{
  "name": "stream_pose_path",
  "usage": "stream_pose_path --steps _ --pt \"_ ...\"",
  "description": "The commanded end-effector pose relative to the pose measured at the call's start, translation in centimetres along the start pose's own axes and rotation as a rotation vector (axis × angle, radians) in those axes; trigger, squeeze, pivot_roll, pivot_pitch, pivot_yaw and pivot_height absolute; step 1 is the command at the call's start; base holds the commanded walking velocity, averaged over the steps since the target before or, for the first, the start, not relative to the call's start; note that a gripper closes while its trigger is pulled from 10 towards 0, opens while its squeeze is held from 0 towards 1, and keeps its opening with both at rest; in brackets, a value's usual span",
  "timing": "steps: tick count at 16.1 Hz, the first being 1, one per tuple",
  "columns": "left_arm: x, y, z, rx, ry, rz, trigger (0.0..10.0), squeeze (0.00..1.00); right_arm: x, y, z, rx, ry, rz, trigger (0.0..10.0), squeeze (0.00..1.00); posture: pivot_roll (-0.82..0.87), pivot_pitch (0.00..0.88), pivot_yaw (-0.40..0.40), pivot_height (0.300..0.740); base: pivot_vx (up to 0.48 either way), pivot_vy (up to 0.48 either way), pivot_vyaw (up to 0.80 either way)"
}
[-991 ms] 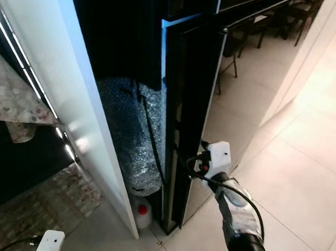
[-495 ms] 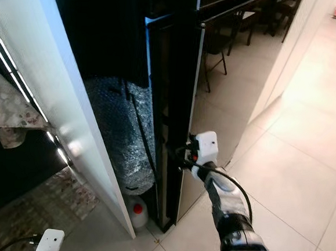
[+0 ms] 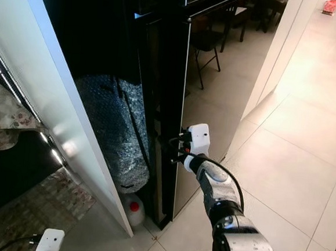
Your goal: Restocking fridge
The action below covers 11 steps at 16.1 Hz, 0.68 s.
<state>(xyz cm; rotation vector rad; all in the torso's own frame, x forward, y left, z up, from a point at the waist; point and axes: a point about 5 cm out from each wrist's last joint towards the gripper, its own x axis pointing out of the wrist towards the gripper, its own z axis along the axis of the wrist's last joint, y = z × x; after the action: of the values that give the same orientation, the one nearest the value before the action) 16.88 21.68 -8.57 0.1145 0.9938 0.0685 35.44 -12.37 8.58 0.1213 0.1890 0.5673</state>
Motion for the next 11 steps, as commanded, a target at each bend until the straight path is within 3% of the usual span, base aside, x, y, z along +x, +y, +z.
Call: stream_pose_path --steps 1,6,7,8,9,10,11 --pt "0.0 0.1 -0.1 0.007 0.000 0.007 10.0 0.00 2.0 2.1 3.8 -0.078 -0.141 0.097 10.0 0.00 -0.05 0.000 0.074 0.740 0.000 0.000 0.00" --pt "0.0 -0.2 -0.2 0.006 0.002 0.000 10.0 0.00 -1.2 0.4 0.3 -0.049 -0.146 0.021 10.0 0.00 -0.06 0.000 0.069 0.740 0.000 0.000 0.00" --pt "0.0 -0.2 -0.2 0.007 0.003 0.000 10.0 0.00 -2.3 0.0 -0.9 -0.032 -0.140 0.002 10.0 0.00 -0.05 0.000 0.066 0.740 0.000 0.000 0.00" --pt "0.0 -0.2 -0.2 0.003 0.004 0.001 10.0 0.00 -4.6 -0.6 -2.9 0.006 -0.126 -0.045 10.0 0.00 -0.05 0.000 0.063 0.740 0.000 0.000 0.00" --pt "0.0 -0.2 -0.3 0.003 0.004 0.001 10.0 0.00 -4.9 -0.7 -3.2 0.013 -0.127 -0.049 10.0 0.00 -0.05 0.000 0.063 0.740 0.000 0.000 0.00" --pt "-0.1 -0.1 -0.4 0.005 0.007 0.002 10.0 0.00 -7.3 -1.0 -5.5 0.047 -0.090 -0.109 10.0 0.00 -0.06 0.000 0.064 0.740 0.000 0.000 0.00" --pt "-0.1 -0.1 -0.4 0.006 0.007 0.002 10.0 0.00 -7.7 -1.1 -5.9 0.056 -0.082 -0.123 10.0 0.00 -0.06 0.000 0.064 0.740 0.000 0.000 0.00"
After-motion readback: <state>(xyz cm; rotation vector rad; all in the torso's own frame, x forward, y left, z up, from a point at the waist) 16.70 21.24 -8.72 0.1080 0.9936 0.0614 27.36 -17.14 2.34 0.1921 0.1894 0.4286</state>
